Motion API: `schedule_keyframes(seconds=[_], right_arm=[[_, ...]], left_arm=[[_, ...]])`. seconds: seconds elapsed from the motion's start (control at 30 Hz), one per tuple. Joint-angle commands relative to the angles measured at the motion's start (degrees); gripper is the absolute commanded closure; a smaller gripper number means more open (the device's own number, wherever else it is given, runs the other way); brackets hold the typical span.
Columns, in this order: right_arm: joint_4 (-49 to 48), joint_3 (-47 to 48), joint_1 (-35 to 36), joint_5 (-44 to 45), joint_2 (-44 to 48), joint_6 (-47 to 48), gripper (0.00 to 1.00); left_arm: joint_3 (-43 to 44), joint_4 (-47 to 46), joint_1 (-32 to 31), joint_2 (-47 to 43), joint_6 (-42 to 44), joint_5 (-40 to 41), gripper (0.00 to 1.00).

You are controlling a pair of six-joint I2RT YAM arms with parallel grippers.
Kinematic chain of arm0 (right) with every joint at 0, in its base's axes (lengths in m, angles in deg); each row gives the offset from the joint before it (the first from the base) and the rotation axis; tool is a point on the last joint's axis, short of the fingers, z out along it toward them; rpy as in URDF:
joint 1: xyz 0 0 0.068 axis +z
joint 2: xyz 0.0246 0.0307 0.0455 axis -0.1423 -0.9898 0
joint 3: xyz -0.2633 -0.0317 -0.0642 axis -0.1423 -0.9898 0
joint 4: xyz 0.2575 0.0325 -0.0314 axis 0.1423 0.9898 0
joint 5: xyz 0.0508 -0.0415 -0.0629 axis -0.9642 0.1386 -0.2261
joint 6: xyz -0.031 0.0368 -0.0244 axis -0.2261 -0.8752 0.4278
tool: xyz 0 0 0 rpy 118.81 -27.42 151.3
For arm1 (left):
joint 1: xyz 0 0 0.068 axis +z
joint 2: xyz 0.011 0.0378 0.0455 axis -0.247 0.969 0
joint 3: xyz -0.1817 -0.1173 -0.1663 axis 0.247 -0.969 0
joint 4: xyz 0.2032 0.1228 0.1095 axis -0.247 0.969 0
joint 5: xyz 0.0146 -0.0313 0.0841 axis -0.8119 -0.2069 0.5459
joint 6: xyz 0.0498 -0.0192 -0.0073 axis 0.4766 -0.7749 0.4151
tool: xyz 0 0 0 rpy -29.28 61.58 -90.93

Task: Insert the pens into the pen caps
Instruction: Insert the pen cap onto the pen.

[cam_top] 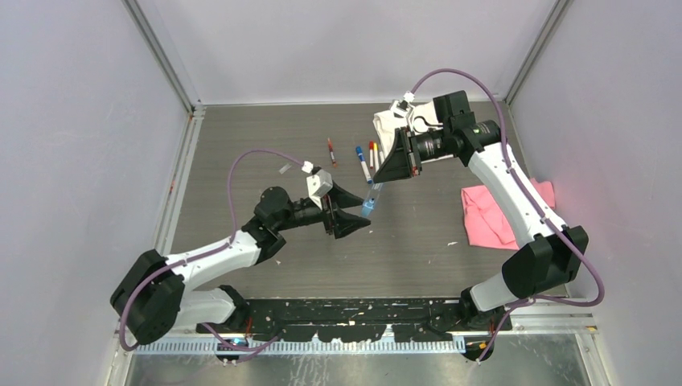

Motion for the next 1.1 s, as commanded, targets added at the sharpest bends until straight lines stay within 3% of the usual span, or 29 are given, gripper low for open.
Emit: schedule_keyframes(seconds=[0.0, 0.27, 0.43, 0.87, 1.07], right_arm=[[1.5, 2.7, 0.4, -2.3, 2.3, 1.7, 0.99], [1.6, 2.4, 0.4, -2.2, 2.3, 1.9, 0.99], [2.2, 2.9, 0.4, -1.1, 2.3, 3.0, 0.99], [6.5, 5.1, 0.3, 6.6, 0.9, 10.1, 0.99], [7.1, 2.6, 1.1, 6.7, 1.8, 12.1, 0.99]], left_arm=[[3.3, -8.5, 0.0, 2.2, -3.2, -4.1, 0.41], [4.0, -10.1, 0.0, 5.2, -6.0, -5.8, 0.68], [3.7, -10.1, 0.0, 5.3, -7.3, -6.6, 0.99], [1.7, -11.0, 0.5, 7.2, -24.7, -3.0, 0.99], [2.4, -13.3, 0.6, 7.9, -27.5, -2.8, 0.99]])
